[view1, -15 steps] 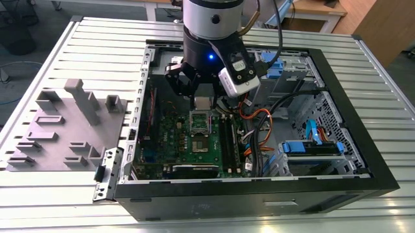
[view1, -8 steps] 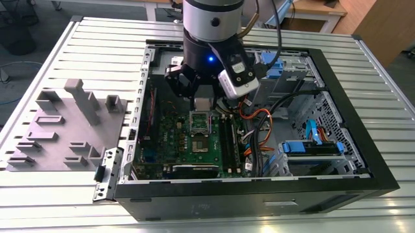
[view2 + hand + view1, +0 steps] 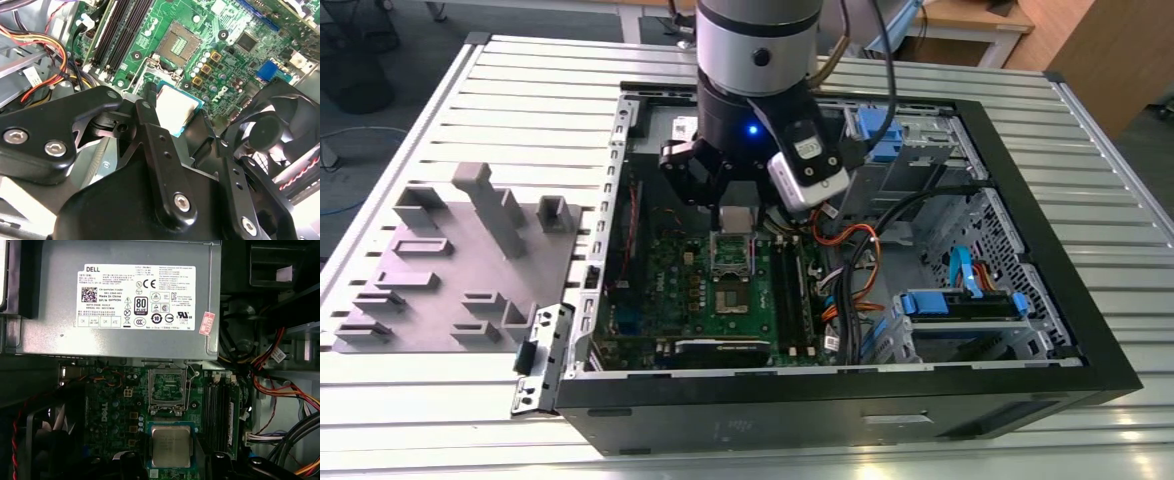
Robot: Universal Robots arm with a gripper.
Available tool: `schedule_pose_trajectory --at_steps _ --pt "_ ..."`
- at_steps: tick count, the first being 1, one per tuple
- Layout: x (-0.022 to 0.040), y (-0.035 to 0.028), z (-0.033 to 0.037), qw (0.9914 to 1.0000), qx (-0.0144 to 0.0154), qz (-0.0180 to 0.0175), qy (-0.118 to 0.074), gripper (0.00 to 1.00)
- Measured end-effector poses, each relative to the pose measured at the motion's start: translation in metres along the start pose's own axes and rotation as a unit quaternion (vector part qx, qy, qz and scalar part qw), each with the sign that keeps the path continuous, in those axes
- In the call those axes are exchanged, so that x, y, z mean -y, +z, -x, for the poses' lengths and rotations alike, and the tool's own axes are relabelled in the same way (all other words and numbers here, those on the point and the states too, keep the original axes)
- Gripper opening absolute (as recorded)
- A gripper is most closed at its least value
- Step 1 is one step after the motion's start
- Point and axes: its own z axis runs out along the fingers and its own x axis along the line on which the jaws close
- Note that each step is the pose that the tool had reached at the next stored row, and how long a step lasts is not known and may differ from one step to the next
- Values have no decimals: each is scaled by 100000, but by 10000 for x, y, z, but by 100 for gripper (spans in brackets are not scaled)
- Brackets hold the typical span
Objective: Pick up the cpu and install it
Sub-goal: 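Place the cpu into insertion slot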
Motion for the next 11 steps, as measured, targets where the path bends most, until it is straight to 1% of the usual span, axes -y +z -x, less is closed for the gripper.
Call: schedule_pose_trajectory --at_steps 3,8,11 --pt "1 44 -1 100000 -5 32 -1 47" --pt "5 135 -4 100000 -4 36 6 47" --pt "35 200 -12 100000 1 39 103 47"
